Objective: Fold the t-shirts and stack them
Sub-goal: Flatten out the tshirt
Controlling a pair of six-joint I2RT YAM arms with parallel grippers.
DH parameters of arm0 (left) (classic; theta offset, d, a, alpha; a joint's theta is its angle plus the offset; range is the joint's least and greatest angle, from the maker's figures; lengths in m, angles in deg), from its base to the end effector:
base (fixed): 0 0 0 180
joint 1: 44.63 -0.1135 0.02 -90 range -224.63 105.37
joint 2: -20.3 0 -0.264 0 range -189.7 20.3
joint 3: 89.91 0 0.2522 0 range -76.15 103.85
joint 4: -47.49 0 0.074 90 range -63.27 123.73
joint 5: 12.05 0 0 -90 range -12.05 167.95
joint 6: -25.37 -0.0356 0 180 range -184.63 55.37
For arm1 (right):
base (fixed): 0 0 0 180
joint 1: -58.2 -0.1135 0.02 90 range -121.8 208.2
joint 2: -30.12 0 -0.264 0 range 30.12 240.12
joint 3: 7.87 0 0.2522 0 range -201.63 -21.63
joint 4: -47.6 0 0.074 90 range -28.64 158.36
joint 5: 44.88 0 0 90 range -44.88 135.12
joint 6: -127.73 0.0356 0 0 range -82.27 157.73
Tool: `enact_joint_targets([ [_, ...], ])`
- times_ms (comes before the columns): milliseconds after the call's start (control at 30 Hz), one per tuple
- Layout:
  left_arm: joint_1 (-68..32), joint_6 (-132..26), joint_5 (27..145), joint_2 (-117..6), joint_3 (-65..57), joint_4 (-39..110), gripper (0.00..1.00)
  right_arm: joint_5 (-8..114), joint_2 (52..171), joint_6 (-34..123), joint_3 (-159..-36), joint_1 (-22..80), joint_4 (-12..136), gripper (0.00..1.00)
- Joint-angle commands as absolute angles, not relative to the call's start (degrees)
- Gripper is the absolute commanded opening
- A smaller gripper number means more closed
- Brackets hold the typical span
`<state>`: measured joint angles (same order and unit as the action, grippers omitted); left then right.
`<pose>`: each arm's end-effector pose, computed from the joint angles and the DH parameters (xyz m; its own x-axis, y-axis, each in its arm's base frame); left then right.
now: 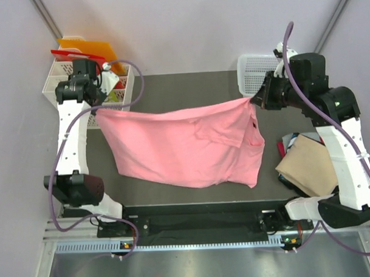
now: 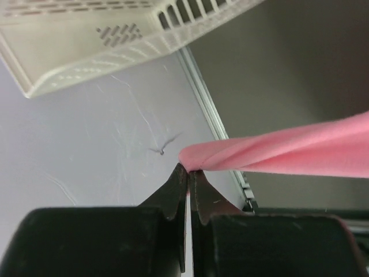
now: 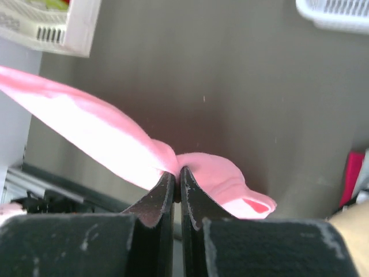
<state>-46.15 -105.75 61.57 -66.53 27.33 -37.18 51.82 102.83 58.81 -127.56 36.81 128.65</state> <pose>0.2857 0.0176 0.4170 -0.7363 0.6116 -0.2895 0.3904 0.7334 0.5566 0.1886 0.0783 0.4887 -0.6494 0.1293 -0.7494 -0.2343 0.9035 0.3589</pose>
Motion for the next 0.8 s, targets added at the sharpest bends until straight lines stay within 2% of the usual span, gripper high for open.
enact_joint_targets([
  [0, -46.30, -100.05, 57.29, -70.57, 42.22, -28.49, 0.00, 49.77, 102.72, 56.80, -135.35, 36.40, 121.21, 0.00],
  [133, -46.22, -99.26, 60.27, -67.96, 46.81, -29.37, 0.00, 52.14, 99.13, 56.36, -134.75, 36.31, 122.53, 0.00],
  [433, -45.60, -100.48, 71.00, -47.83, 34.43, -39.30, 0.00, 62.86, 84.11, 59.87, -127.10, 35.96, 131.13, 0.00],
  [567, -45.60, -102.59, 72.24, -41.59, 33.27, -46.67, 0.00, 67.08, 81.63, 61.02, -132.44, 35.96, 142.35, 0.00],
  [600, -45.60, -102.94, 71.80, -41.06, 34.15, -48.08, 0.00, 67.70, 81.97, 61.28, -137.16, 35.96, 144.74, 0.00],
  [767, -45.60, -105.32, 67.68, -41.92, 42.23, -51.70, 0.00, 72.62, 84.08, 66.55, -145.02, 35.88, 145.21, 0.00],
])
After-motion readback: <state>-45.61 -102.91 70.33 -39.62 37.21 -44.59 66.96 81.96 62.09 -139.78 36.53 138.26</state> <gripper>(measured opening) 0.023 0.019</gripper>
